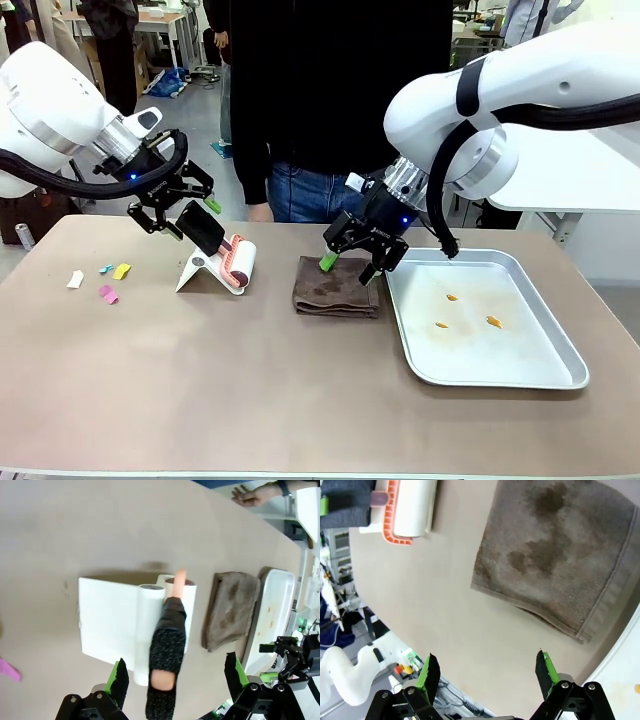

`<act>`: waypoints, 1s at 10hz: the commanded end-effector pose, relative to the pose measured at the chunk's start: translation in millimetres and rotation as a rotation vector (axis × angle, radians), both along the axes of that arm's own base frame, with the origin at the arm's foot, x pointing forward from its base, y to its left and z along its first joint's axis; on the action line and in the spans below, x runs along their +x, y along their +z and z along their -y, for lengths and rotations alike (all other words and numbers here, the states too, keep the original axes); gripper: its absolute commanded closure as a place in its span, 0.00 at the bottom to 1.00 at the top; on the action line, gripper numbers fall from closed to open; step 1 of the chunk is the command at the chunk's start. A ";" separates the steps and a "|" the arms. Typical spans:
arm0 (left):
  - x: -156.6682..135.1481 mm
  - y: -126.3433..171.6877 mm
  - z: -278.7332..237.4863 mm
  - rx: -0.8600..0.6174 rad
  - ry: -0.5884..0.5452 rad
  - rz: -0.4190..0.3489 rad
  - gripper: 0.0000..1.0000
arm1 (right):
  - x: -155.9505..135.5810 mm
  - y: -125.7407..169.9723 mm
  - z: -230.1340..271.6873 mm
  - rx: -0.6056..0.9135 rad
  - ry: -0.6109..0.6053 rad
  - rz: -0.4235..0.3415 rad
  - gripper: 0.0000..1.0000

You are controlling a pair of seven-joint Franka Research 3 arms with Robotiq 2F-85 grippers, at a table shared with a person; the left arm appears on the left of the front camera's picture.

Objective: Clean the surface of the table.
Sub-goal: Hold the Lint Roller with your left hand and the towel with your right hand.

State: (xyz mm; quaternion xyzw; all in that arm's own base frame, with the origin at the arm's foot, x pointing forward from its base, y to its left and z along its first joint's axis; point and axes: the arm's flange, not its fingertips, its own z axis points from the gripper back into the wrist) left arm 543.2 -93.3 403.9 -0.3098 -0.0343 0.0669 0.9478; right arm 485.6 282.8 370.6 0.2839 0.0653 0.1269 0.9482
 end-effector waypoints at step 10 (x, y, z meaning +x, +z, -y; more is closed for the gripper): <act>-11.5 -10.3 -2.3 -0.075 -0.099 0.076 0.00 | 5.4 0.9 -20.2 -0.303 -0.012 0.221 0.00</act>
